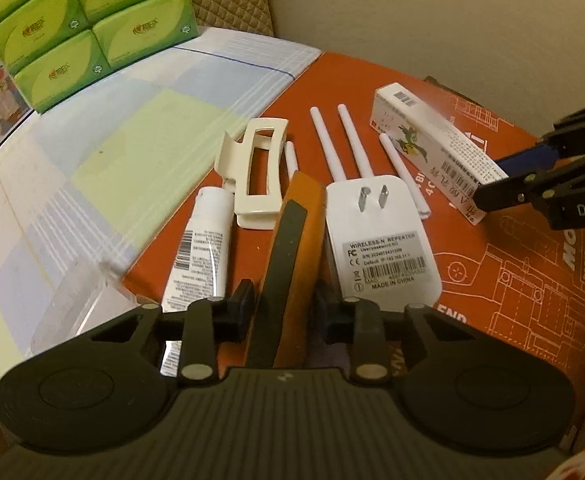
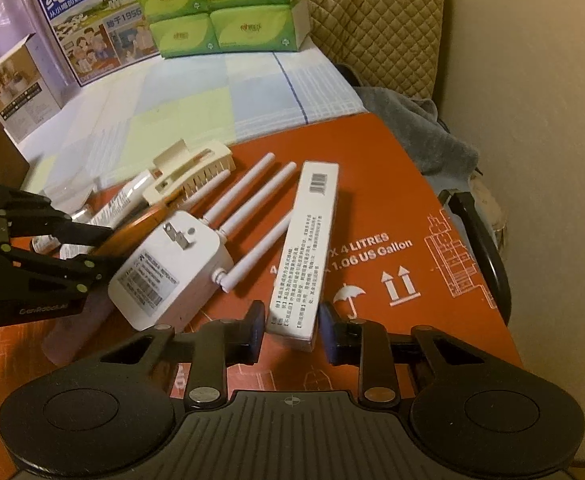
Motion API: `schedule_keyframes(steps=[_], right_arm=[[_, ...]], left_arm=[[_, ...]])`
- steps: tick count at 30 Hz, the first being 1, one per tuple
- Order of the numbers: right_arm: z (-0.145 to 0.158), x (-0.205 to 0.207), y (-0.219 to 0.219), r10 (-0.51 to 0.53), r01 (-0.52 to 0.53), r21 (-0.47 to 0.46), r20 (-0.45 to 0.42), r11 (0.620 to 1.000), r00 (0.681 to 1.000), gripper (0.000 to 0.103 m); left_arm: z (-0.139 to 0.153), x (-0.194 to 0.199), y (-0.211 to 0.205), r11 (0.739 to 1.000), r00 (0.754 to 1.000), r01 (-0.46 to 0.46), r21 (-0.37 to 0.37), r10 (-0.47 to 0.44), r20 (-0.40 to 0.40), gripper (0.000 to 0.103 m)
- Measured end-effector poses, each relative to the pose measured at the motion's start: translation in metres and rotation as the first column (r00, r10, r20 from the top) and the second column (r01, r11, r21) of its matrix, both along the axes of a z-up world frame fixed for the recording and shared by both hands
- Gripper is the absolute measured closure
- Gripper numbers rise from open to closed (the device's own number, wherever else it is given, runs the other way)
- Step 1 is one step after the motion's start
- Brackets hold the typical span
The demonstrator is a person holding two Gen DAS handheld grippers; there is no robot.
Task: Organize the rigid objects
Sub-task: 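Grasp the orange-handled file with the left tool while the right tool grasps the narrow white box, then lift orange file with left tool while right tool carries narrow box to storage box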
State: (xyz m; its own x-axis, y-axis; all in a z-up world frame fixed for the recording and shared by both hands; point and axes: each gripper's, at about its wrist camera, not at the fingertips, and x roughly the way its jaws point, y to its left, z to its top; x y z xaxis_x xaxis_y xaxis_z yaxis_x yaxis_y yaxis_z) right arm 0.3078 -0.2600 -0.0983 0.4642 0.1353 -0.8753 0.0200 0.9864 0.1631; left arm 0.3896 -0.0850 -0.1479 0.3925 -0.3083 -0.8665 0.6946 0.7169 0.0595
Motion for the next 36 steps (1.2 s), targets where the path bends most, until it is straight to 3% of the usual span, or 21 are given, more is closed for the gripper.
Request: schedule_keyframes(steps=[6, 16, 22, 36], right_arm=[[-0.003, -0.002, -0.004, -0.011, 0.011, 0.015, -0.026, 1.000, 1.000, 0.077], [-0.001, 0.001, -0.005, -0.014, 0.014, 0.011, -0.019, 1.000, 1.000, 0.076], [-0.001, 0.010, -0.005, -0.014, 0.014, 0.002, -0.005, 1.000, 1.000, 0.076], [-0.016, 0.034, -0.006, 0.005, -0.004, -0.040, 0.010, 0.999, 1.000, 0.076]], left_arm=[[-0.004, 0.016, 0.002, 0.999, 0.997, -0.037, -0.027, 0.036, -0.071, 0.074], [-0.005, 0.013, -0.001, 0.999, 0.999, -0.030, -0.021, 0.029, -0.046, 0.076], [0.004, 0.003, 0.013, 0.992, 0.993, -0.115, -0.059, 0.114, -0.029, 0.088], [0.007, -0.027, 0.043, 0.956, 0.957, -0.281, -0.085, 0.273, -0.101, 0.089]])
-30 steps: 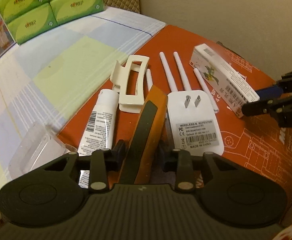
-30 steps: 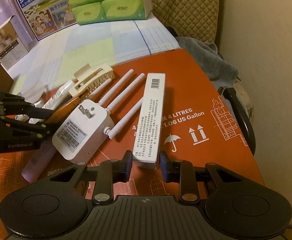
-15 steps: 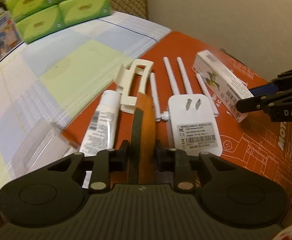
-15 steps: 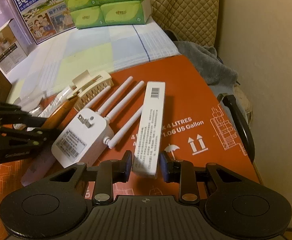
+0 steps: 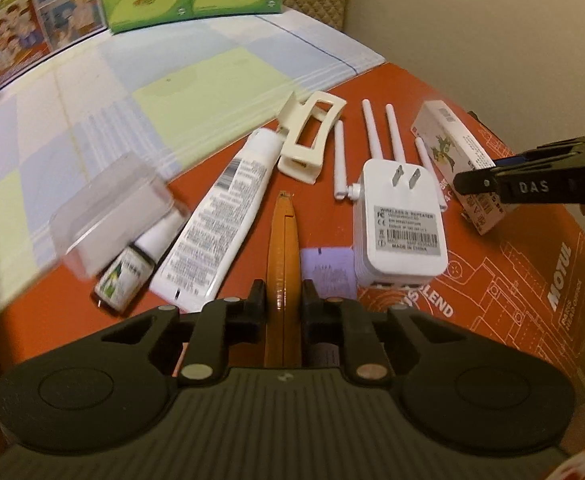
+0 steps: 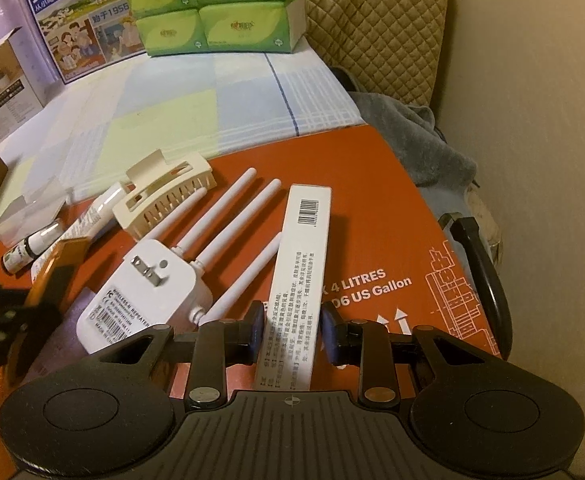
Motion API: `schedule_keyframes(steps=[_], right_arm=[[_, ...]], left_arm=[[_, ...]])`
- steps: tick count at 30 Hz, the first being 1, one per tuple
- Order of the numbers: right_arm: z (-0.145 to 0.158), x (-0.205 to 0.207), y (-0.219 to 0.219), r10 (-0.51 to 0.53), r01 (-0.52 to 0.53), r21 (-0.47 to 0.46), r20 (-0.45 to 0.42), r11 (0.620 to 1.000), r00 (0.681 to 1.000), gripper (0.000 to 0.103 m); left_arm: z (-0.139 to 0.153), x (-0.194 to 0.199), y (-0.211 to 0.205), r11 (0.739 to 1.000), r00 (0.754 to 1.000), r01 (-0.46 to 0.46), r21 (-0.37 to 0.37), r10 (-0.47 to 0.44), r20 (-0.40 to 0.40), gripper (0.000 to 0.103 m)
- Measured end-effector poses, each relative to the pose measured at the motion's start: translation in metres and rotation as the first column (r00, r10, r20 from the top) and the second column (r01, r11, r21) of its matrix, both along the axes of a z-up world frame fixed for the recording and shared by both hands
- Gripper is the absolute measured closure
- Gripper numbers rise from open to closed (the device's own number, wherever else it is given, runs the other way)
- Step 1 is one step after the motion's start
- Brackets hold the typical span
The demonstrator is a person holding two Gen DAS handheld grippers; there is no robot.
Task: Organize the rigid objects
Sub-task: 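Lift orange file with left tool while right tool carries narrow box to storage box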
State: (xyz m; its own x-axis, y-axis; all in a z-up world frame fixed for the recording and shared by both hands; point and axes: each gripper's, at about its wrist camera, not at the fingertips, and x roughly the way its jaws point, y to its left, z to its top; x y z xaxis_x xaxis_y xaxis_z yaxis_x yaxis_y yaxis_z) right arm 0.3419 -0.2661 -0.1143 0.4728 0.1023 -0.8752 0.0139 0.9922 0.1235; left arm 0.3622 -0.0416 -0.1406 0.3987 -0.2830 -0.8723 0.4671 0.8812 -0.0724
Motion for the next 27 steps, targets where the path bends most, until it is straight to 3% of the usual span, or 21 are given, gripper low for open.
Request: schedule_keyframes(steps=[12, 27], right_arm=[[0.008, -0.021, -0.006, 0.014, -0.013, -0.011, 0.042, 1.000, 0.999, 0.081], [0.045, -0.050, -0.001, 0.036, -0.039, 0.022, 0.101, 0.999, 0.994, 0.081]], left_arm=[[0.011, -0.021, 0.019, 0.996, 0.996, -0.085, 0.004, 0.085, 0.006, 0.089], [0.044, -0.040, 0.026, 0.989, 0.987, -0.143, -0.025, 0.144, 0.075, 0.089]])
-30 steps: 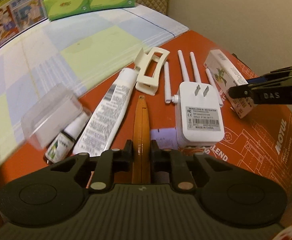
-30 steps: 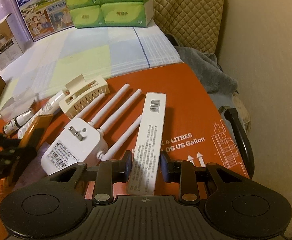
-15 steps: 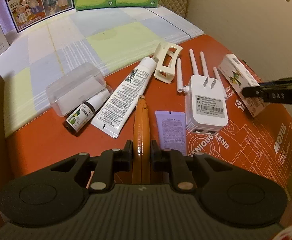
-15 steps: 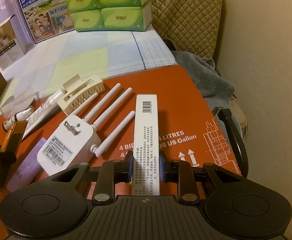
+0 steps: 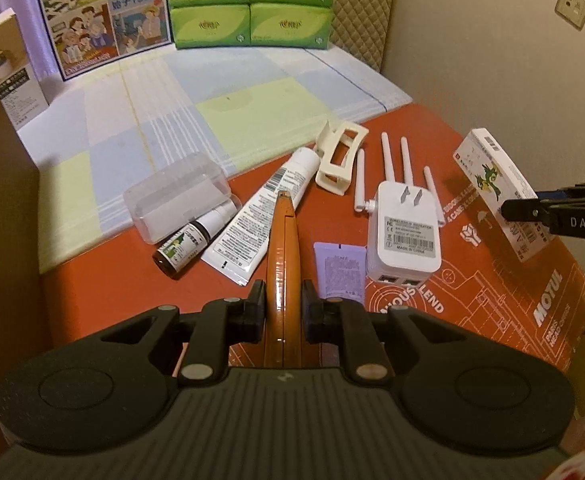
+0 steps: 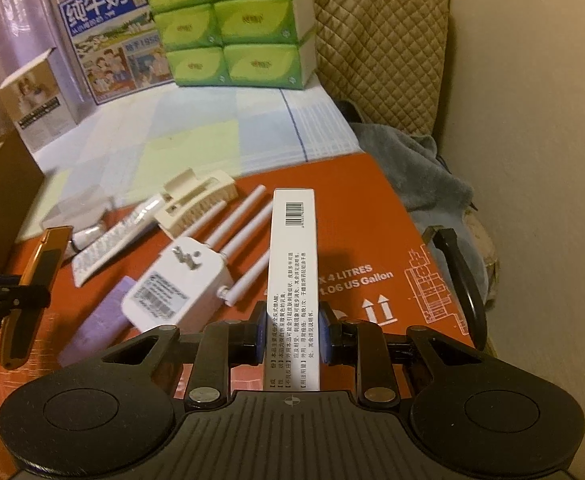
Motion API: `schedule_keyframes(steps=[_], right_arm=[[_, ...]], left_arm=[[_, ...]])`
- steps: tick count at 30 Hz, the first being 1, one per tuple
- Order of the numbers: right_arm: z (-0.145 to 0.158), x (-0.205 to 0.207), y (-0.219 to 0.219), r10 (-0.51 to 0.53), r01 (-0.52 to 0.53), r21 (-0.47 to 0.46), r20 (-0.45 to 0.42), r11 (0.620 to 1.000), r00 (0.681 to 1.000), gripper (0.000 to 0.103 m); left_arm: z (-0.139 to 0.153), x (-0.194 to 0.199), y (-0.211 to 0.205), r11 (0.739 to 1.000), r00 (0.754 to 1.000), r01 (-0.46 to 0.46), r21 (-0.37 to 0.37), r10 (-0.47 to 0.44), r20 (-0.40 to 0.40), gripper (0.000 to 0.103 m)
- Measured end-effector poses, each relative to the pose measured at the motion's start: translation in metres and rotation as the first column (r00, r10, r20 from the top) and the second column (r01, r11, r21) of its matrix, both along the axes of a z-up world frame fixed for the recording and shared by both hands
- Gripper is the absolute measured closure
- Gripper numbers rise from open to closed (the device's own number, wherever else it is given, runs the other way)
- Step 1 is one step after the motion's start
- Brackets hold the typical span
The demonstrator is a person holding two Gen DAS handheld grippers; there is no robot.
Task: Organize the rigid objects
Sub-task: 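Lift orange file with left tool while right tool carries narrow box to storage box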
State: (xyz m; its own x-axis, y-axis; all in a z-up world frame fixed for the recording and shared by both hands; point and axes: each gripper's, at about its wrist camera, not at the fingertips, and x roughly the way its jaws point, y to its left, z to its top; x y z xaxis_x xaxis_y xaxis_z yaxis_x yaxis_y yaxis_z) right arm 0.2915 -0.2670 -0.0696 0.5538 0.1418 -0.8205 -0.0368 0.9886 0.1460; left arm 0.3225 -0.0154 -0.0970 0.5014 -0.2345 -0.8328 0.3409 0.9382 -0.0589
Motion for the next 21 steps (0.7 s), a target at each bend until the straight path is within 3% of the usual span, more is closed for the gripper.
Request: schedule_keyframes(steps=[12, 21], right_arm=[[0.034, -0.010, 0.035, 0.115, -0.119, 0.092, 0.053, 0.989, 0.992, 0.081], [0.062, -0.008, 0.100, 0.261, -0.276, 0.160, 0.108, 0.948, 0.959, 0.081]], left_arm=[[0.034, -0.022, 0.028, 0.995, 0.994, -0.096, -0.033, 0.098, 0.049, 0.089], [0.061, -0.040, 0.064, 0.981, 0.976, -0.185, -0.049, 0.190, 0.108, 0.089]])
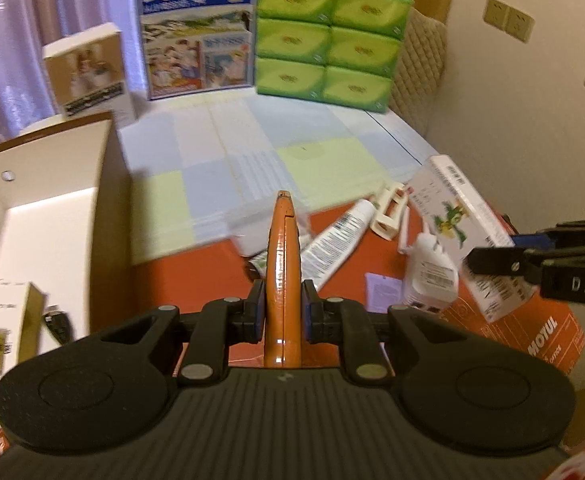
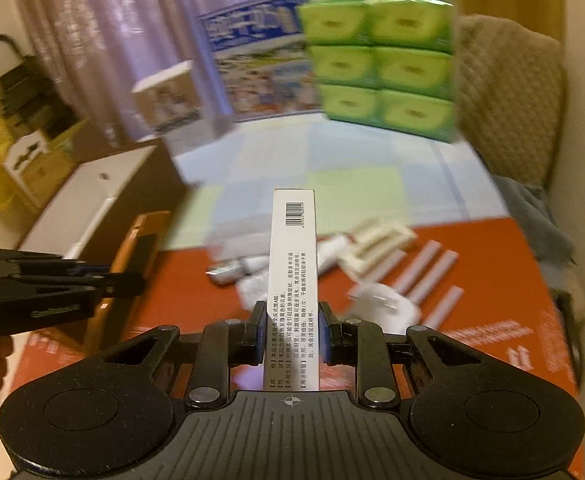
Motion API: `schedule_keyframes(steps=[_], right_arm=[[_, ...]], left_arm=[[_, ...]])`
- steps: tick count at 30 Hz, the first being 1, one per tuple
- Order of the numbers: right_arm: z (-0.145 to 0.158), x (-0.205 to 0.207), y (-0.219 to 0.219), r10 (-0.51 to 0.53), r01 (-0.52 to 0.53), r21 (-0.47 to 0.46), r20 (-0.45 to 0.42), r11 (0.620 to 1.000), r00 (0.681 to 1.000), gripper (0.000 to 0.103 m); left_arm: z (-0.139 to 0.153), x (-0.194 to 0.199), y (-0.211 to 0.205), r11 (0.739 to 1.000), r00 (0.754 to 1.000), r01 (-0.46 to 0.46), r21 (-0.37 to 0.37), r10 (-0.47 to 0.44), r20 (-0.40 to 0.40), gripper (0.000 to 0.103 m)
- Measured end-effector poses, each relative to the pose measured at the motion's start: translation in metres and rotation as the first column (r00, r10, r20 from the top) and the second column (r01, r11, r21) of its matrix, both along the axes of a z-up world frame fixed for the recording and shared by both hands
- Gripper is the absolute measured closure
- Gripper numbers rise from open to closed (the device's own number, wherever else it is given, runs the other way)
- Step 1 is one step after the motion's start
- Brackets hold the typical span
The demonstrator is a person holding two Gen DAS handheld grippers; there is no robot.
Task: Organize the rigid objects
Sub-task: 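Lift orange file with left tool while right tool carries narrow box to storage box, then lower orange file into storage box with left tool while right tool drops narrow box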
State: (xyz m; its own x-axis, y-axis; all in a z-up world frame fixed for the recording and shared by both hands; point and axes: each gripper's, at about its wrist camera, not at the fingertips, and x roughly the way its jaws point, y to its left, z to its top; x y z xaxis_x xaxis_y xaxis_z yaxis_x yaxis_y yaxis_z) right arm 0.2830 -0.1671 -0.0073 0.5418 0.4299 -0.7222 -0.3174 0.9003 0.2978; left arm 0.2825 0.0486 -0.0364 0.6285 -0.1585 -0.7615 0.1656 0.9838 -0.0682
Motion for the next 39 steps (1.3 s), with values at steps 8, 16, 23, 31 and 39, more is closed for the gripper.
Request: schedule_keyframes(steps=[8, 16, 23, 31, 39], right_arm=[[0.017, 0.001, 0.073, 0.148, -0.150, 0.065, 0.030, 0.987, 0.989, 0.081], [0.035, 0.012, 0.146, 0.247, -0.253, 0.151, 0.059, 0.956, 0.967, 0.081], [0.039, 0.022, 0.215, 0.305, -0.309, 0.188, 0.051, 0.932, 0.951, 0.081], [0.011, 0.030, 0.272, 0.297, -0.292, 0.111, -0.029, 0.950, 0.955, 0.081], [-0.023, 0.036, 0.302, 0.259, -0.264, -0.032, -0.106, 0.964, 0.960, 0.081]], left_arm=[[0.028, -0.015, 0.048, 0.996, 0.995, -0.087, 0.002, 0.087, 0.058, 0.089], [0.056, -0.025, 0.110, 0.984, 0.978, -0.177, 0.027, 0.173, 0.113, 0.089], [0.059, -0.025, 0.161, 0.970, 0.966, -0.238, 0.047, 0.232, 0.117, 0.089], [0.032, -0.013, 0.200, 0.965, 0.966, -0.259, 0.034, 0.258, 0.037, 0.089], [-0.006, 0.004, 0.218, 0.972, 0.970, -0.236, 0.006, 0.236, -0.060, 0.089]])
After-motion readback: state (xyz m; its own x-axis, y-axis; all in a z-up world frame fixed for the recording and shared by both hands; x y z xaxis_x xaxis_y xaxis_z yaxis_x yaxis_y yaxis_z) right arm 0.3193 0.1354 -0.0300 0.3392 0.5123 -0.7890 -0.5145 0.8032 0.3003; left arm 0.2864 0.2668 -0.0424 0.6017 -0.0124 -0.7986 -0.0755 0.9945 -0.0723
